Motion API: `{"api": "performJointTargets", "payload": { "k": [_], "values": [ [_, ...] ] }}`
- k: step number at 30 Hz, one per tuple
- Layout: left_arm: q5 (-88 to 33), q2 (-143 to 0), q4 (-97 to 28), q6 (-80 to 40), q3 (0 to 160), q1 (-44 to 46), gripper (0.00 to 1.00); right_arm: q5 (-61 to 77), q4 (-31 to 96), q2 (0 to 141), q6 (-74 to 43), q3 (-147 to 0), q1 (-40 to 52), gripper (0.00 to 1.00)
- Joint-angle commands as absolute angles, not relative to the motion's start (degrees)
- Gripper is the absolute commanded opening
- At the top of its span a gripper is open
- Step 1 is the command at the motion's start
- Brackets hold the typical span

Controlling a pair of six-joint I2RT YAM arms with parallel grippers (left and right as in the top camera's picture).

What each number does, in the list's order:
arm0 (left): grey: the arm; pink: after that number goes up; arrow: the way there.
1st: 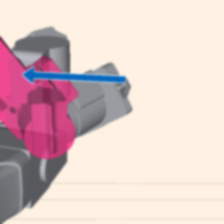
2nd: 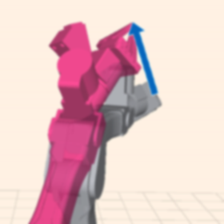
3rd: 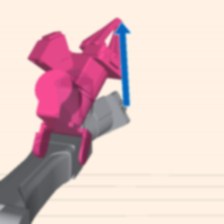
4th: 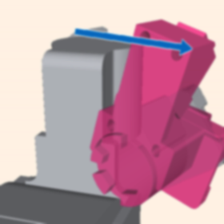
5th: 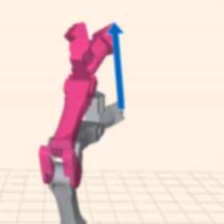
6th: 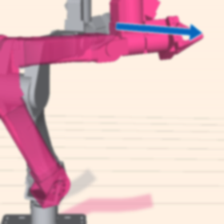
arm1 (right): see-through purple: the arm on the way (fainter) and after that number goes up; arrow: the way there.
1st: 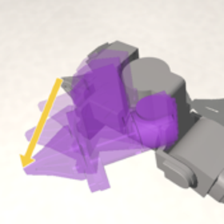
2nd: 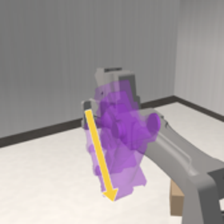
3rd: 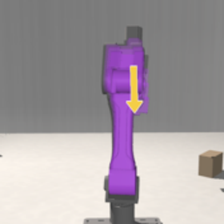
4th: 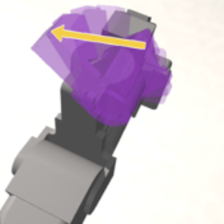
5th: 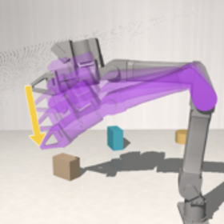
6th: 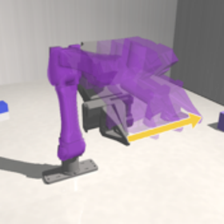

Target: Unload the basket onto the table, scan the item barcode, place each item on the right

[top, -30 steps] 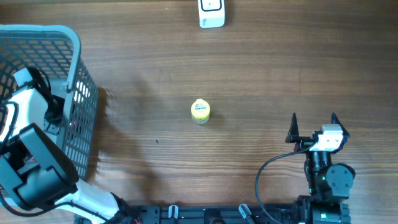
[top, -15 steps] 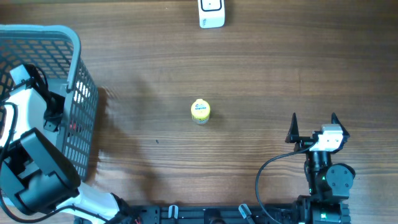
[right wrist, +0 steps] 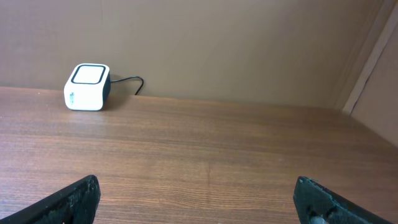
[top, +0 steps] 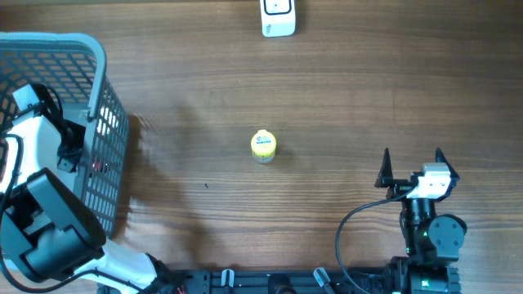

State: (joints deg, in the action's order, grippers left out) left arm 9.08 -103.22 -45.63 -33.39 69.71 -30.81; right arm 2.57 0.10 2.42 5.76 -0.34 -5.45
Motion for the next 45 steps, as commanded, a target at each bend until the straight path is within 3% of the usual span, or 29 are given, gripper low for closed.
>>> {"api": "performJointTargets", "payload": {
  "k": [1, 45],
  "values": [
    [8.6, -104.8, -46.5, -33.9, 68.5, -31.0, 0.04, 3.3, 0.0, 2.5, 4.9, -0.3, -5.6, 1.00],
    [-1.5, -84.8, -47.5, -35.4, 78.7, -31.0, 0.04, 3.3, 0.0, 2.5, 4.9, -0.3, -5.6, 1.00]
  ]
}}
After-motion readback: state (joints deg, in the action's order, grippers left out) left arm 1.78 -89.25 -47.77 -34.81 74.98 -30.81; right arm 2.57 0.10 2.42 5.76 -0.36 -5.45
